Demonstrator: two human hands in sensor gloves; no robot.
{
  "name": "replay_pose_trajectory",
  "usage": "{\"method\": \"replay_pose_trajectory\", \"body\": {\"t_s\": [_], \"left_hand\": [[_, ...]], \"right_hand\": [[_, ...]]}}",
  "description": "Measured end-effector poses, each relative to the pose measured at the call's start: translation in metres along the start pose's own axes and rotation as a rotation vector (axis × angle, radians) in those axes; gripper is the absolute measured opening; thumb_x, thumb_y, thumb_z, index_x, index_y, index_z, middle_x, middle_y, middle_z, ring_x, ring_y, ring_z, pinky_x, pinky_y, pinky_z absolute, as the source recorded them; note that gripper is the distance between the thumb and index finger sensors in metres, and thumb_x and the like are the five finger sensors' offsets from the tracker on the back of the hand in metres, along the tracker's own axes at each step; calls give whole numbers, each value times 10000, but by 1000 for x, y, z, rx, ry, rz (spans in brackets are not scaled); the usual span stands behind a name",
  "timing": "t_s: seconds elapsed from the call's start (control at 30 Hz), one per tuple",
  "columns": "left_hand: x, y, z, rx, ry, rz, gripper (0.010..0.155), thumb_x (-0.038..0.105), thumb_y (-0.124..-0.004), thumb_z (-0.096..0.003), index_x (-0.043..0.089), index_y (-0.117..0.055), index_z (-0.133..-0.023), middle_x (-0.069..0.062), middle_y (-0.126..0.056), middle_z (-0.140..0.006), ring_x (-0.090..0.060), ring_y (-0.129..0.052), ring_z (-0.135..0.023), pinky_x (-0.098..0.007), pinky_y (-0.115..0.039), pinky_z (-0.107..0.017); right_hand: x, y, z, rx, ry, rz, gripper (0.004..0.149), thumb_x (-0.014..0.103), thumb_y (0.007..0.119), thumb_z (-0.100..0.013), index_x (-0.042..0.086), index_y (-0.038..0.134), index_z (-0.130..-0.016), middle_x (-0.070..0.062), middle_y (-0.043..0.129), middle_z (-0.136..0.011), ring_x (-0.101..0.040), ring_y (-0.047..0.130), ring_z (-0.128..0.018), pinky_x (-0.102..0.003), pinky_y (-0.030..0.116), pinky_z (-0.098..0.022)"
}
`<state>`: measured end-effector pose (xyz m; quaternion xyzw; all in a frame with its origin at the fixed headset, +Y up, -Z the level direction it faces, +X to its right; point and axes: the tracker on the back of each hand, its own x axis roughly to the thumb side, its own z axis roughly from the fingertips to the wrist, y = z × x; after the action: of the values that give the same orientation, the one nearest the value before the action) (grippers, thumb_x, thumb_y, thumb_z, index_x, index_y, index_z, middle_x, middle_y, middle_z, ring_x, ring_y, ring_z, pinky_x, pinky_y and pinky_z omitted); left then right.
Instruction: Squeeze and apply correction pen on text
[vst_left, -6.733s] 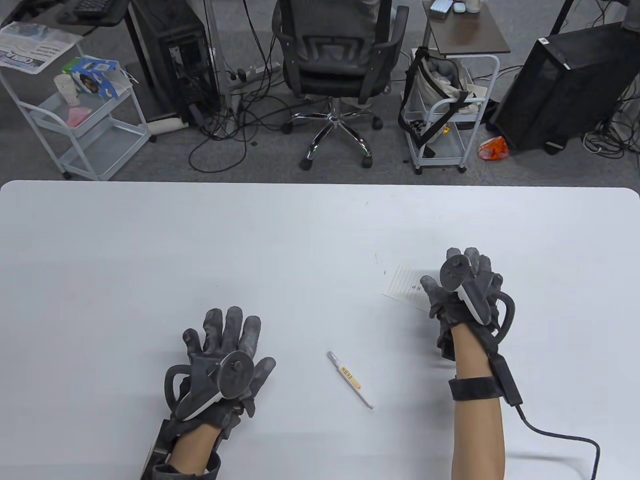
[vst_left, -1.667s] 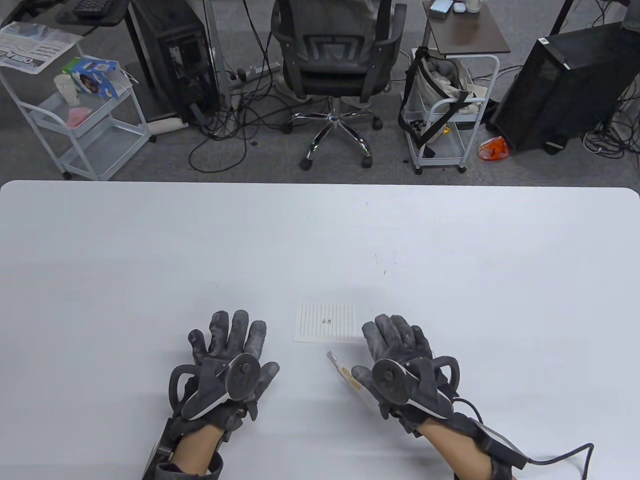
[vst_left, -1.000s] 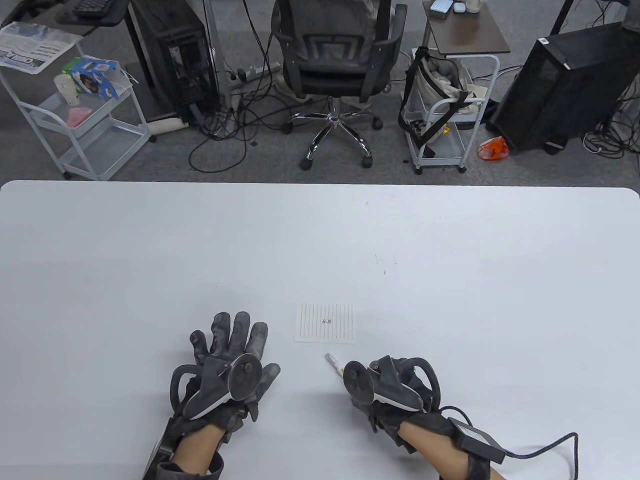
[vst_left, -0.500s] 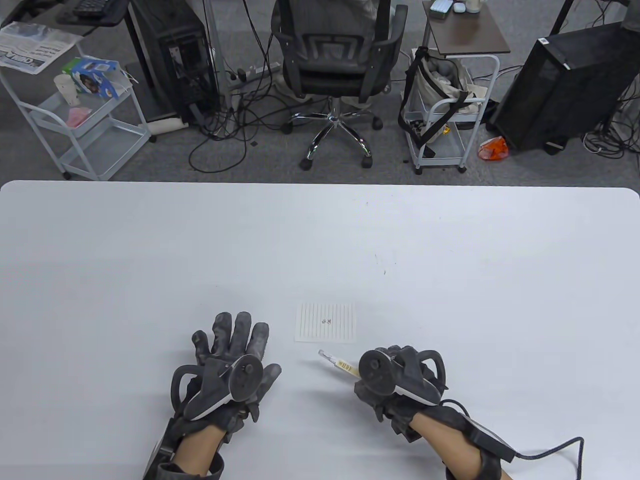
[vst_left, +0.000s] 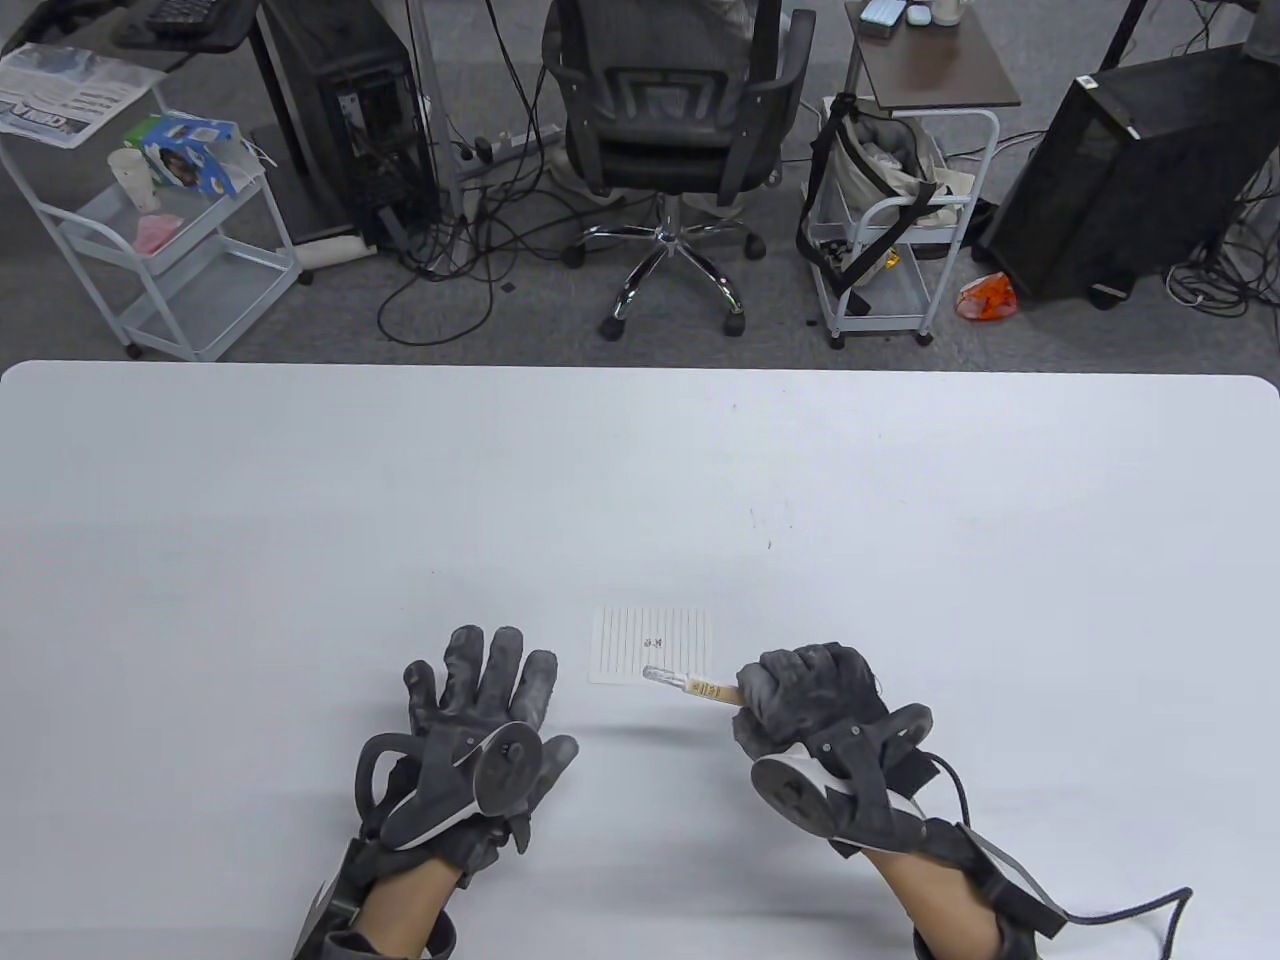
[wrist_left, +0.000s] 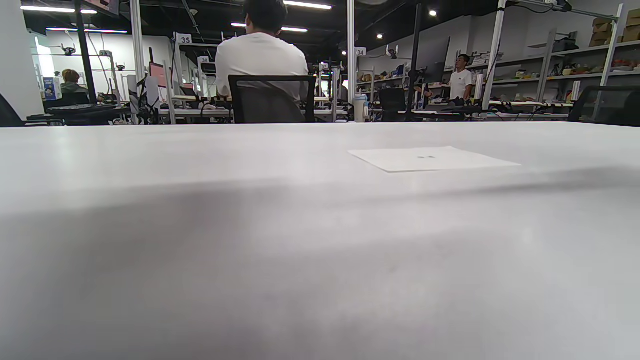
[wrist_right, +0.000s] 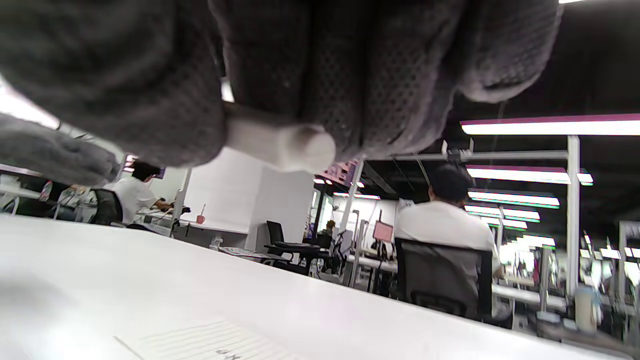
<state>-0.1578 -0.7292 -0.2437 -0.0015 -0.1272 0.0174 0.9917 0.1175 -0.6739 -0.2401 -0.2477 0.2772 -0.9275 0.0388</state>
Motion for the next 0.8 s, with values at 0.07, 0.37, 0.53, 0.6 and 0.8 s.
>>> {"method": "replay_pose_trajectory", "body": {"t_s": [0.07, 0.37, 0.53, 0.6, 0.8], "left_hand": [[5, 1, 1, 31, -16, -12, 804, 714, -552, -418, 335, -347, -1097, -28, -320, -1220, -418, -327, -1133, -717, -398, -721], [31, 4, 5, 90, -118, -43, 716, 622, -649, -427, 361, -443, -1061, 70, -542, -1169, -333, -563, -1110, -602, -574, -746], [37, 4, 6, 131, -139, -87, 559, 555, -664, -438, 389, -623, -969, 97, -744, -1027, -253, -768, -972, -522, -662, -714], [38, 4, 5, 130, -139, -89, 541, 550, -667, -435, 377, -647, -947, 97, -780, -985, -240, -806, -924, -505, -682, -699], [39, 4, 5, 117, -143, -84, 530, 582, -654, -415, 369, -720, -896, 93, -853, -899, -232, -863, -833, -484, -716, -666]], "right_hand": [[11, 0, 0, -13, -59, 60, 474, 496, 958, -318, 238, 883, -708, -23, 987, -686, -305, 967, -590, -511, 765, -584], [50, 4, -1, -19, -234, 153, 474, 501, 957, -312, 244, 887, -704, -20, 992, -682, -302, 972, -586, -510, 770, -580], [55, 5, -1, -10, -258, 128, 469, 502, 955, -312, 245, 890, -700, -19, 995, -677, -302, 975, -581, -510, 774, -576], [54, 5, -1, -1, -251, 108, 466, 499, 955, -314, 242, 893, -698, -20, 997, -674, -304, 976, -579, -510, 774, -575], [52, 8, -2, 24, -241, 56, 466, 498, 956, -313, 244, 892, -699, -20, 996, -677, -302, 976, -581, -510, 776, -575]]}}
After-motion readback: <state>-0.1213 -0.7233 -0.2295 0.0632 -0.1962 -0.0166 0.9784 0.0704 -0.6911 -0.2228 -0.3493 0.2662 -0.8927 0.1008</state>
